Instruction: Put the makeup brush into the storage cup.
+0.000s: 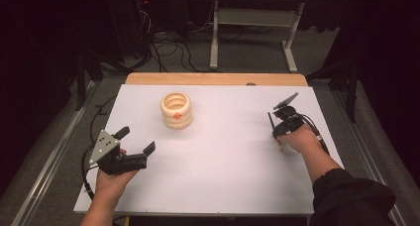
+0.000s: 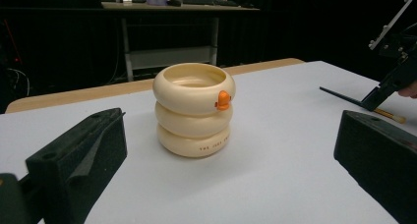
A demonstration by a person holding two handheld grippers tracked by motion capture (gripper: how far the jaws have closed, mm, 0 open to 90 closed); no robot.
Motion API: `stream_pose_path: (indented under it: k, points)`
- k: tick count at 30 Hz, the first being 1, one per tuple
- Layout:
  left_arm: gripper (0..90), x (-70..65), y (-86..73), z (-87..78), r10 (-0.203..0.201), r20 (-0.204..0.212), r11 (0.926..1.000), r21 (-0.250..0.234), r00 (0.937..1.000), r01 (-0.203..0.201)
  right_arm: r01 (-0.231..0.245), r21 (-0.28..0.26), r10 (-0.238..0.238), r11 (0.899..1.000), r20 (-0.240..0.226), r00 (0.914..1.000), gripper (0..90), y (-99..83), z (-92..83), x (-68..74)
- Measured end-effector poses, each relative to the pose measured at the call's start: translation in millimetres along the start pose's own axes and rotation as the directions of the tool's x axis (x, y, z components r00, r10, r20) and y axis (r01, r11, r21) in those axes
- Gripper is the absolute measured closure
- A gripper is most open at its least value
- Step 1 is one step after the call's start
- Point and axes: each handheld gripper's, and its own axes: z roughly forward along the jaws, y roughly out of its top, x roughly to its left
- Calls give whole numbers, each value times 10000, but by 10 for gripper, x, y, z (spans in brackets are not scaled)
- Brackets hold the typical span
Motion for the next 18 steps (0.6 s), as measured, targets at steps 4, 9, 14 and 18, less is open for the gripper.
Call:
stream_pose_path:
  k: [4, 9, 14, 18]
  points:
    - [1, 2, 0, -1, 4, -14, 10000, -29, 10000, -4, 42, 19, -42, 10000, 81, 10000, 814, -1, 3, 1]
    - [1, 0, 1, -4, -10, -58, 10000, -87, 10000, 9, 47, 22, -47, 10000, 176, 9998, 850, -6, 6, 7]
    - [1, 1, 1, -7, 12, -75, 10000, -80, 10000, -12, 240, 55, -241, 9997, 276, 9993, 856, -5, 8, 24]
    - [1, -7, -1, 0, 77, -66, 10000, -33, 9999, -77, 302, 100, -304, 9995, 201, 9993, 857, 0, -5, 13]
